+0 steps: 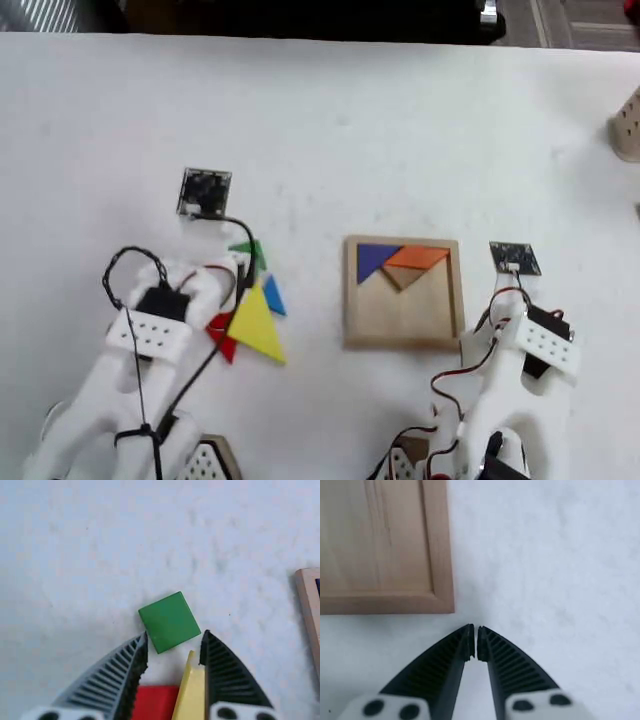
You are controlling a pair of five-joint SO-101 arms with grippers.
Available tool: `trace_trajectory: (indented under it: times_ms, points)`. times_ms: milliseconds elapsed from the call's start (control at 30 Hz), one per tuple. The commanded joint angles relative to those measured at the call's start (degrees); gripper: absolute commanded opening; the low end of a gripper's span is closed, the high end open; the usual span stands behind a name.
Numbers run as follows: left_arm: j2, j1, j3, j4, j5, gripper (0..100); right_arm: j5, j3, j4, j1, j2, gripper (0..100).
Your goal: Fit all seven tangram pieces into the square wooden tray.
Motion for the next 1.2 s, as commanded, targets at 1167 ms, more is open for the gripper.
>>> trace_trajectory:
  times_ms: [1167]
  points:
    - [-1.4,0.5,6.0,10.8,-8.1,20,0.6,-0.4,-0.7,-0.7,-1.6,2.1]
